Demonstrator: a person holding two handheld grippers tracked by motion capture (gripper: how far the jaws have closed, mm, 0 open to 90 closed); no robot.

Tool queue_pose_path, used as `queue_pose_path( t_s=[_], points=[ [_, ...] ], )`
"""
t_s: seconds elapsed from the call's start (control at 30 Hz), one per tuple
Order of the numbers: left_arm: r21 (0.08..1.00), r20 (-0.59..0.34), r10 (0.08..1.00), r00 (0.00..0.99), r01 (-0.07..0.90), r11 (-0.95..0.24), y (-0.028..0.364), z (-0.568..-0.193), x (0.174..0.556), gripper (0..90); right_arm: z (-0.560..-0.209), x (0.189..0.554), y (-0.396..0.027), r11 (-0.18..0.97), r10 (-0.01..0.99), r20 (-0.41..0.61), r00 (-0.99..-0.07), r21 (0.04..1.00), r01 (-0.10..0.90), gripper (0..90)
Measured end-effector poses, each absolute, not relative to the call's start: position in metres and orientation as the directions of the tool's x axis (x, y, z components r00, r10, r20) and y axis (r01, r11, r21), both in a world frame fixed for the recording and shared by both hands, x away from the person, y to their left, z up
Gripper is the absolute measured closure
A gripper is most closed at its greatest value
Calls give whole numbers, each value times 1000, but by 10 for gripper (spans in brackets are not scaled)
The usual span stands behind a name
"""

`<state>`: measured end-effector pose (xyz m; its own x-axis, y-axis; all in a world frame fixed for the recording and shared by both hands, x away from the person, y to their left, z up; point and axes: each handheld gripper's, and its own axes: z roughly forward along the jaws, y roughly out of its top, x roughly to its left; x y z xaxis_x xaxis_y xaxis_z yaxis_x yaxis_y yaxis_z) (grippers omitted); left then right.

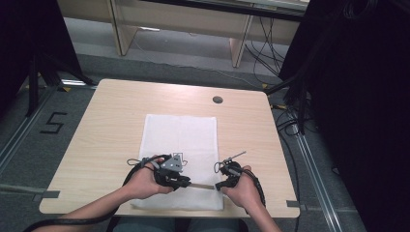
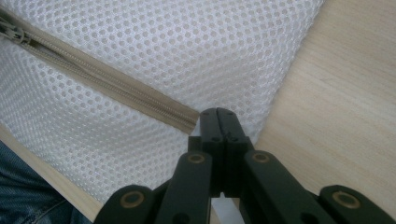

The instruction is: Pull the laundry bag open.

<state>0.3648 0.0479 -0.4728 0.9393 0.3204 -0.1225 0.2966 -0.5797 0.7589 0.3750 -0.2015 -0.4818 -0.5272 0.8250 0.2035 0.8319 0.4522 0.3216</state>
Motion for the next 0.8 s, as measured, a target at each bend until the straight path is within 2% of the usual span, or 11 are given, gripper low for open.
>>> queue_pose_path(
  t_s=[0.07, 0.47, 0.8],
  points=[
    [753, -103, 312, 945, 279, -596, 49, -473, 366, 820, -482, 375, -201, 453, 825, 204, -528, 321, 832, 900],
    [734, -125, 344, 931, 320, -599, 48, -484, 375, 819, -480, 373, -198, 459, 831, 178, -527, 317, 830, 900],
    [686, -121, 335, 934, 323, -652, 49, -493, 374, 820, -480, 372, -197, 457, 834, 173, -525, 317, 831, 900]
  ],
)
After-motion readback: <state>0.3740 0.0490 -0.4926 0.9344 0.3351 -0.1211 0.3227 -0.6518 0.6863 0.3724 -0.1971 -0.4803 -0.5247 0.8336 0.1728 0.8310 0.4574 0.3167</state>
